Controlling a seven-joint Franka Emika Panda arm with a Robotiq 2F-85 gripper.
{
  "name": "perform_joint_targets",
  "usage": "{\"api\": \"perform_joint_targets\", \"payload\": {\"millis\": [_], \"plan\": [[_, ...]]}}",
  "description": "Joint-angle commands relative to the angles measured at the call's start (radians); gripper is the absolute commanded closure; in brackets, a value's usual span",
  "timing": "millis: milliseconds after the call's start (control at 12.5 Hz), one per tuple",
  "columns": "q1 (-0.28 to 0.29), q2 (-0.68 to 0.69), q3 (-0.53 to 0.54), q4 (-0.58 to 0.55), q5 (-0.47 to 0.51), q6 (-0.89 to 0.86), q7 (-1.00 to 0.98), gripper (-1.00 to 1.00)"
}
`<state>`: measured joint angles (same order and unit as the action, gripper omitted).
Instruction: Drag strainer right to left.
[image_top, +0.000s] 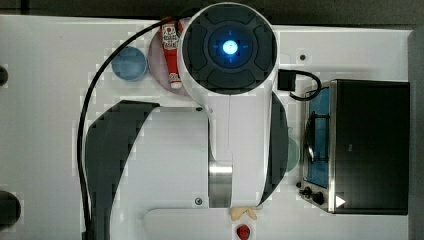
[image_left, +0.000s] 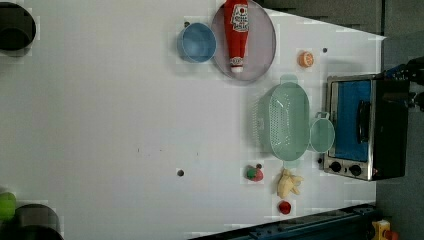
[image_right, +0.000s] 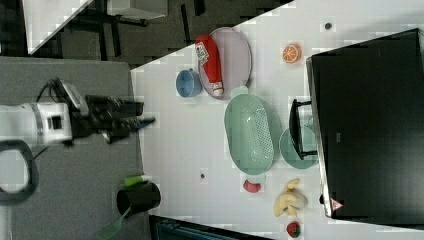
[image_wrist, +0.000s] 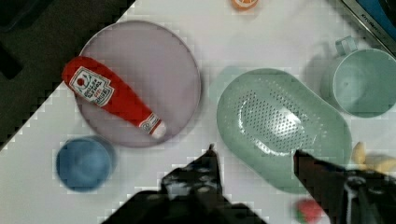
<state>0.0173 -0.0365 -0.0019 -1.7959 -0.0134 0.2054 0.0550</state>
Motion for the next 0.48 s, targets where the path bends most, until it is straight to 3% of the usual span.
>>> {"api": "perform_joint_targets", "payload": {"millis": [80,240,480], "plan": [[0.01,-0.528,-0.058,-0.31,-0.031,-0.22,0.028,-0.58],[0.01,-0.521,-0.058,-0.315,-0.031,-0.219,0.028,-1.0],[0.011,-0.485,-0.056,-0.392,-0.031,-0.186,0.037,-1.0]]}}
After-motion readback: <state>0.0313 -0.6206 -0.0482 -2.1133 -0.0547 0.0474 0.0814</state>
